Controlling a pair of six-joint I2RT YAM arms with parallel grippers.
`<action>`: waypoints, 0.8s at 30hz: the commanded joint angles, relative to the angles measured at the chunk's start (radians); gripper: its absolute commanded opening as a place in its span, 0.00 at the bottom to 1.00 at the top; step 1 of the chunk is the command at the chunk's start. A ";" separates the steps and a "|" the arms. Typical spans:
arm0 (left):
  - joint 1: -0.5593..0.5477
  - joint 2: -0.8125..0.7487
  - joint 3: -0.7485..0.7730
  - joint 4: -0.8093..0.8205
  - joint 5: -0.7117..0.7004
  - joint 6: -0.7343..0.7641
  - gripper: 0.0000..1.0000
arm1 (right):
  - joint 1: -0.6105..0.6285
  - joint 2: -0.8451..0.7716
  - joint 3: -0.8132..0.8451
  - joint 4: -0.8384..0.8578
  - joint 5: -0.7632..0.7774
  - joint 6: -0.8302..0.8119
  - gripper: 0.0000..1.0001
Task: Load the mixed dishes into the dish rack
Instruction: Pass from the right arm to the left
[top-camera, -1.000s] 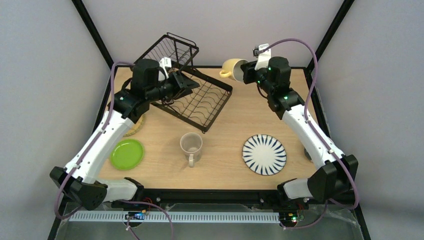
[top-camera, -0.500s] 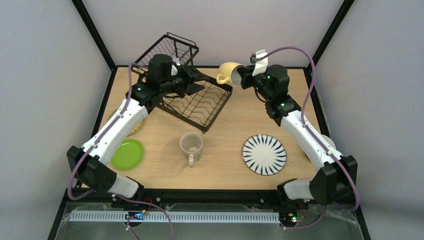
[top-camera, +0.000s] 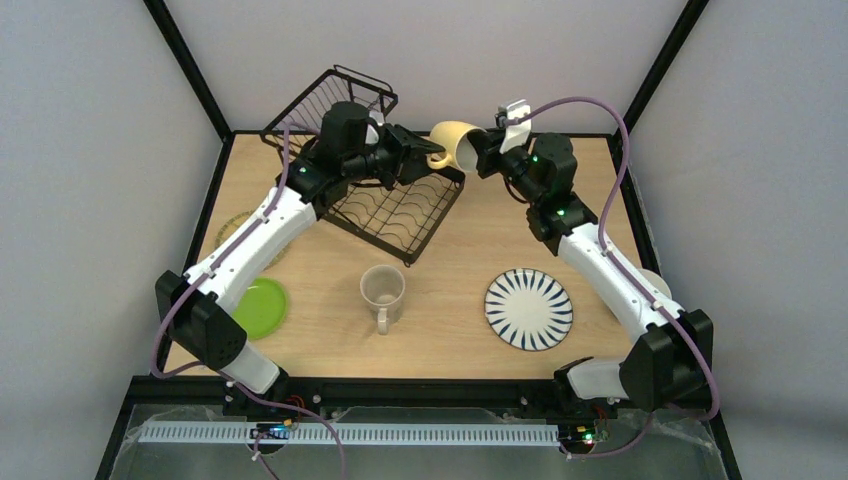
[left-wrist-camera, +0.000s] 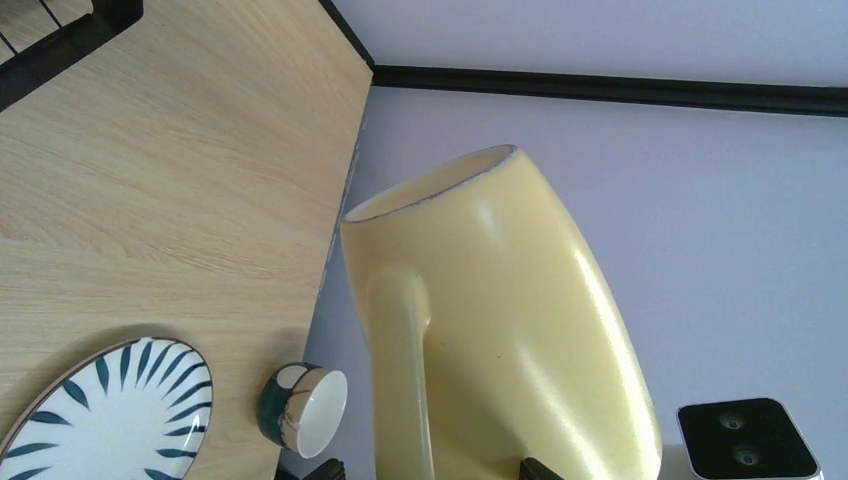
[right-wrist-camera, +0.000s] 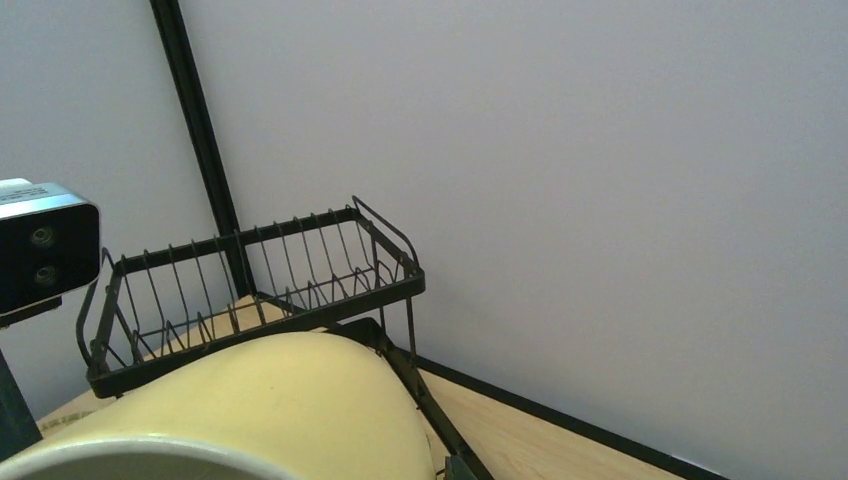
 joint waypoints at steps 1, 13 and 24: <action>-0.009 0.015 0.028 0.020 0.024 -0.032 0.99 | 0.007 -0.022 -0.010 0.141 -0.005 0.003 0.00; -0.018 0.013 -0.007 0.094 0.015 -0.075 0.75 | 0.007 -0.021 -0.052 0.198 0.000 0.036 0.00; -0.024 0.007 -0.032 0.131 0.009 -0.084 0.13 | 0.007 -0.021 -0.088 0.234 -0.005 0.092 0.00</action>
